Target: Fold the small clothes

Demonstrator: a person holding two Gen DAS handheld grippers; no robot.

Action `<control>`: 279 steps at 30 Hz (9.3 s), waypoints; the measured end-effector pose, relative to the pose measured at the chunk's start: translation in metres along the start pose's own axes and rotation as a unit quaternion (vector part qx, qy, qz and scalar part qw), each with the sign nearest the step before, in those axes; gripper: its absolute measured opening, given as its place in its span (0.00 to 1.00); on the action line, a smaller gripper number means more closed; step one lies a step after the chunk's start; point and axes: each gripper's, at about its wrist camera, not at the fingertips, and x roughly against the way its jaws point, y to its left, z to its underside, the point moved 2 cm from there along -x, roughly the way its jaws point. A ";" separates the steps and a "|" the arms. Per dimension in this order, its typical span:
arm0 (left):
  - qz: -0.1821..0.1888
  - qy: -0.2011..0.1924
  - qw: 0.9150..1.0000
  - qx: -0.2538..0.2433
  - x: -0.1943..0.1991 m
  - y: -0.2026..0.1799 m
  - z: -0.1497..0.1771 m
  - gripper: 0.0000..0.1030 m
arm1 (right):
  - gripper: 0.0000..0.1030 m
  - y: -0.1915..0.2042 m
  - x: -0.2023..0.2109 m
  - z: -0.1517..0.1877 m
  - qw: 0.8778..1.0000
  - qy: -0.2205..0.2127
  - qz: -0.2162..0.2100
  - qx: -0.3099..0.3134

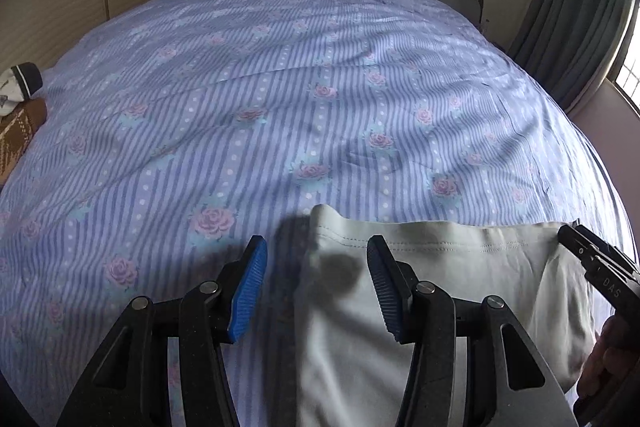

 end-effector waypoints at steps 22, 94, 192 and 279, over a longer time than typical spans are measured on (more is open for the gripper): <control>0.006 -0.018 1.000 -0.006 0.076 -0.002 0.128 0.23 | 0.44 -0.066 0.103 0.137 0.995 -0.024 0.024 -0.090; 0.010 -0.057 0.994 -0.094 0.068 -0.104 0.055 0.57 | 0.43 -0.105 0.015 0.060 0.986 0.032 -0.113 -0.118; 0.080 0.030 0.995 -0.052 0.046 -0.002 0.041 0.19 | 0.44 0.026 0.114 0.094 0.987 -0.036 -0.138 -0.067; 0.127 -0.044 0.989 0.065 0.197 0.187 -0.041 0.17 | 0.20 0.267 0.105 -0.052 0.893 0.065 -0.446 -0.013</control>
